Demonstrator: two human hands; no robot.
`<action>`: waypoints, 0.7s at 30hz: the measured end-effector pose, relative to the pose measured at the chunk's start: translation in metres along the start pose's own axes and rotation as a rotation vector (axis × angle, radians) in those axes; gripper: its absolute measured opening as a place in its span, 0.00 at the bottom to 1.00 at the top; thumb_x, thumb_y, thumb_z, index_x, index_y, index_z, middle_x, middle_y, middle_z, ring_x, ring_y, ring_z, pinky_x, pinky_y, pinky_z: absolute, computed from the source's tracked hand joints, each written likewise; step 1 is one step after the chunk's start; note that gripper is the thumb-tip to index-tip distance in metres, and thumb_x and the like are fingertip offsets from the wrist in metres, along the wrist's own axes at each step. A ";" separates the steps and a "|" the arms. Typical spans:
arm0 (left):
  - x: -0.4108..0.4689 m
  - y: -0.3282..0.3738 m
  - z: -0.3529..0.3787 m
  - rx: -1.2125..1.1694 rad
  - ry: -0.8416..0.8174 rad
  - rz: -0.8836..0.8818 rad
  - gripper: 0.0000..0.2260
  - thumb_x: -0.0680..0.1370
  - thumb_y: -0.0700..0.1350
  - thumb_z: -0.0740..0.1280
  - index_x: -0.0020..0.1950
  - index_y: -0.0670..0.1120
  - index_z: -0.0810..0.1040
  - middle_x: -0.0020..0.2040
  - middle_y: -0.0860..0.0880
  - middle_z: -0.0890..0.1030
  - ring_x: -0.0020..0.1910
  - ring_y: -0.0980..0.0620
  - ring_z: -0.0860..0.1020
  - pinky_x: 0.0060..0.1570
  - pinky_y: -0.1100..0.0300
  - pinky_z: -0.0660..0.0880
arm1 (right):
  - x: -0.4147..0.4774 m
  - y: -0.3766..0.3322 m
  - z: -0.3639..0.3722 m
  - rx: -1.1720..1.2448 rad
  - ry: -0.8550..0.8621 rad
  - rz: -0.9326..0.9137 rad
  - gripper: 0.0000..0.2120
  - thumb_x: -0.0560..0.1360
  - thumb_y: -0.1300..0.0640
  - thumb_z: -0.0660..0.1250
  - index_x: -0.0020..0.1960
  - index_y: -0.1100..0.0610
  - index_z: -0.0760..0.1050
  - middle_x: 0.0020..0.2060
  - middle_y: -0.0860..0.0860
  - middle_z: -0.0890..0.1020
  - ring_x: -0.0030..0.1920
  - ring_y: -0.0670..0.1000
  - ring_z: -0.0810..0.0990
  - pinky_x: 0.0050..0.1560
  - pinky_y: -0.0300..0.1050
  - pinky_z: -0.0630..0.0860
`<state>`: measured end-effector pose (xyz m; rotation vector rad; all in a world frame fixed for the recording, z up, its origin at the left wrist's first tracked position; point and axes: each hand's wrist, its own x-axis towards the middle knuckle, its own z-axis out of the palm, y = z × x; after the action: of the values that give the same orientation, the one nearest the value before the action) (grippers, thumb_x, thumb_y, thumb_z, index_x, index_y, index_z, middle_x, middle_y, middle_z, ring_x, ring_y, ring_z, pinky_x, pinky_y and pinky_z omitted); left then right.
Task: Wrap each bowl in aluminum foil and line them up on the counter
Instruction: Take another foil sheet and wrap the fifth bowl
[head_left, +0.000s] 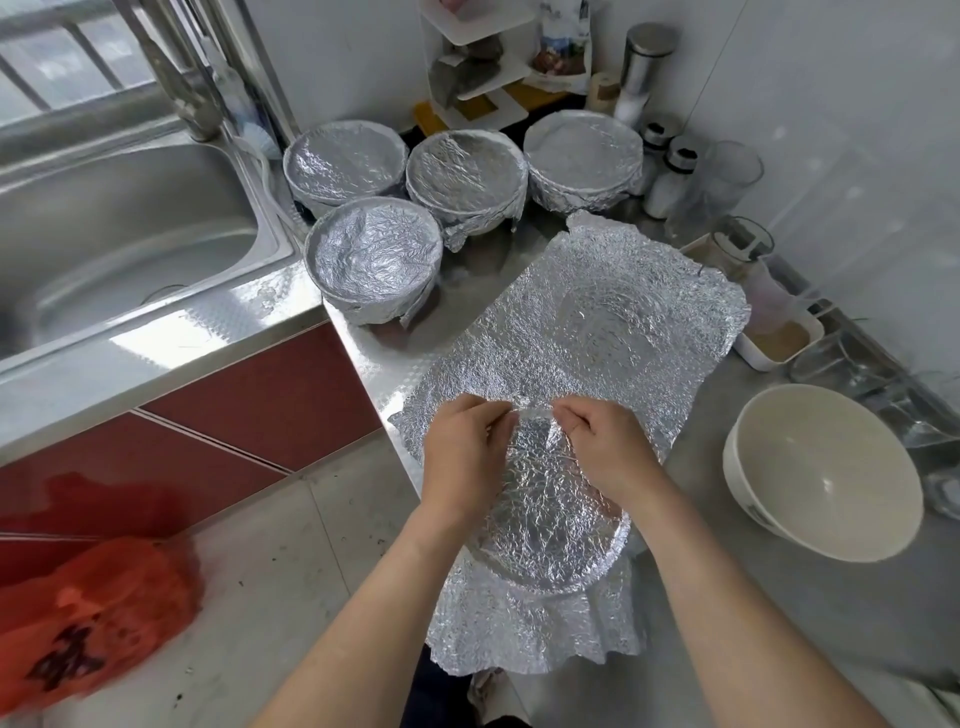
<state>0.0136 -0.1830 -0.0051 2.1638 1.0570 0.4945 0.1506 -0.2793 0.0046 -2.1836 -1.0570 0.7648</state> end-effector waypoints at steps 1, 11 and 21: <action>0.001 -0.001 -0.001 -0.007 -0.012 0.012 0.09 0.79 0.44 0.69 0.56 0.45 0.84 0.45 0.53 0.75 0.48 0.48 0.75 0.44 0.57 0.67 | 0.000 0.001 0.001 -0.013 0.005 -0.006 0.09 0.82 0.54 0.58 0.51 0.53 0.78 0.29 0.47 0.73 0.28 0.47 0.68 0.30 0.44 0.63; 0.047 0.000 -0.010 0.164 -0.566 0.273 0.19 0.83 0.53 0.59 0.70 0.46 0.74 0.67 0.47 0.76 0.65 0.49 0.73 0.67 0.53 0.67 | -0.004 0.002 0.006 -0.115 0.064 -0.038 0.10 0.82 0.53 0.58 0.51 0.54 0.77 0.28 0.47 0.74 0.29 0.48 0.71 0.29 0.46 0.65; 0.040 -0.008 -0.015 0.057 -0.537 0.202 0.17 0.82 0.54 0.60 0.66 0.46 0.77 0.60 0.49 0.81 0.53 0.50 0.80 0.55 0.57 0.74 | -0.003 0.004 0.008 -0.168 0.112 -0.026 0.12 0.82 0.54 0.57 0.55 0.55 0.78 0.29 0.47 0.74 0.29 0.49 0.72 0.29 0.45 0.64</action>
<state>0.0248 -0.1413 0.0010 2.2792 0.5664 -0.0408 0.1454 -0.2818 -0.0029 -2.3184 -1.1251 0.5527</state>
